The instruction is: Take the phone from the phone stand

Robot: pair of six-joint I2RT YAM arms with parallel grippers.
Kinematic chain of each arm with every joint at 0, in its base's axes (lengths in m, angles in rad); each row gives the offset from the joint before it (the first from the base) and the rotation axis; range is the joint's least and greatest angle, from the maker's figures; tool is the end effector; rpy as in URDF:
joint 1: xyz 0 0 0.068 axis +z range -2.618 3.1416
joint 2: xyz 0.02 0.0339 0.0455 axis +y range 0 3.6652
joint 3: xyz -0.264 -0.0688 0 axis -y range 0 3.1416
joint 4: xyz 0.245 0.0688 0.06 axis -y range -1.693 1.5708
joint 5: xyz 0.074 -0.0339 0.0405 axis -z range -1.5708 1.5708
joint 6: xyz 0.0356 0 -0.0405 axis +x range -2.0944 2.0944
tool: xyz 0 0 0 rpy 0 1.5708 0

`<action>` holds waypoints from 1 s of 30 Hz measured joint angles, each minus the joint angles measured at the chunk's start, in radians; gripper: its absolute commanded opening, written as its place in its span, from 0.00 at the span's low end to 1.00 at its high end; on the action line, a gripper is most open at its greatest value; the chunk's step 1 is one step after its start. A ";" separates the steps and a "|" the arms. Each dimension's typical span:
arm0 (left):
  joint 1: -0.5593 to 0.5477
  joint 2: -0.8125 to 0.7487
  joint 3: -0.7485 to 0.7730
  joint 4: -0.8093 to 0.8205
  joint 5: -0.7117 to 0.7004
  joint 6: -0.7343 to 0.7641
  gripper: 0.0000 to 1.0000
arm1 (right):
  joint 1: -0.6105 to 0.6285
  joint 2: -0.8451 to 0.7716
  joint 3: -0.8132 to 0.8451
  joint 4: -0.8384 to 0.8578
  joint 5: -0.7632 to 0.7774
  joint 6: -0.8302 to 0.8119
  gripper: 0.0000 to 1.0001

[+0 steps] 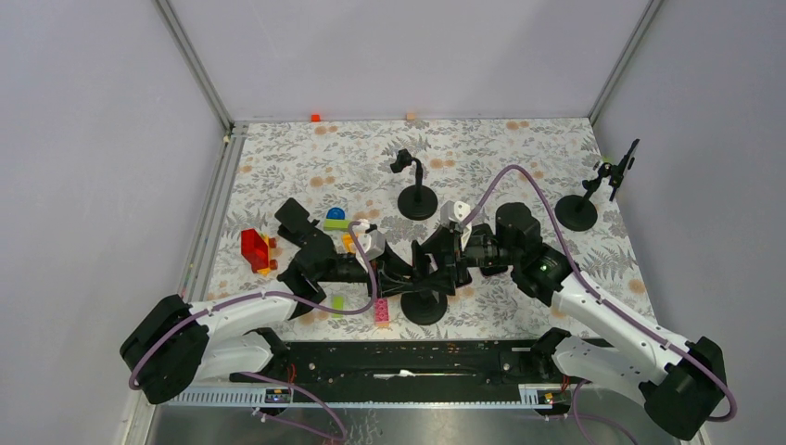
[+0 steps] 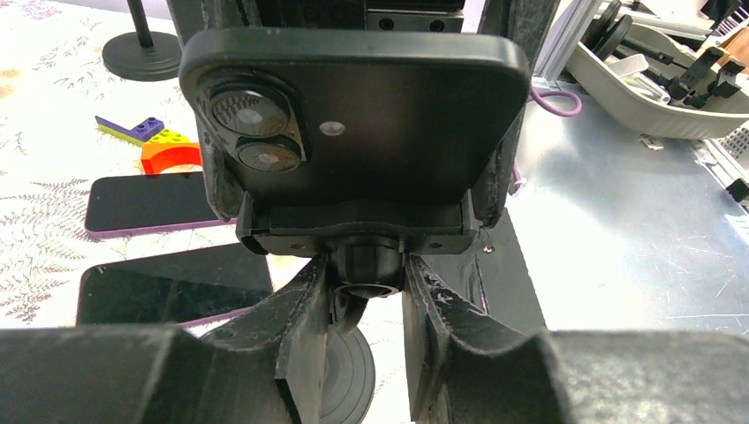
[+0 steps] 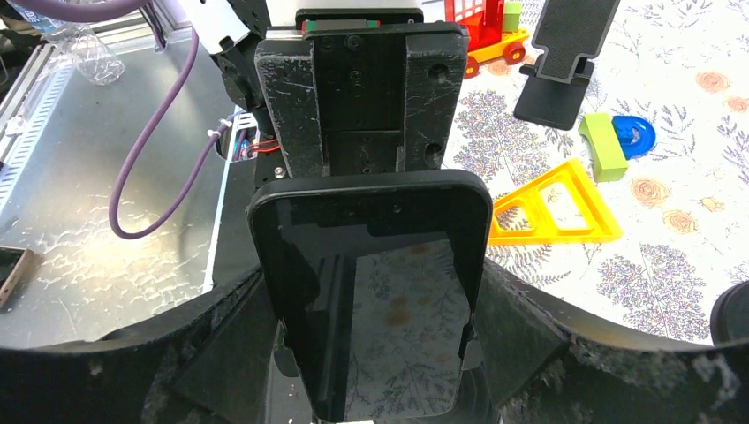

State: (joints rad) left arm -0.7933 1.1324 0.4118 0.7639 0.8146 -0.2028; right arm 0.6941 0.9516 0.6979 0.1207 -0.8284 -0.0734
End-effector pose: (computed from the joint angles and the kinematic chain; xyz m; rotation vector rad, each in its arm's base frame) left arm 0.1429 -0.1820 0.2402 1.1328 1.2954 -1.3774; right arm 0.1494 0.1585 0.3121 -1.2280 1.3155 1.1520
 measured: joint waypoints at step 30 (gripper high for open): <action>-0.002 0.002 0.005 -0.011 -0.010 -0.003 0.21 | 0.003 0.037 0.057 -0.076 0.004 -0.015 0.05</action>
State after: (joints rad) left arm -0.7948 1.1339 0.4171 0.7528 0.8043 -0.2062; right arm 0.6975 0.9886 0.7551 0.0444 -0.8242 -0.0883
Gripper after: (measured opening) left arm 0.320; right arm 0.771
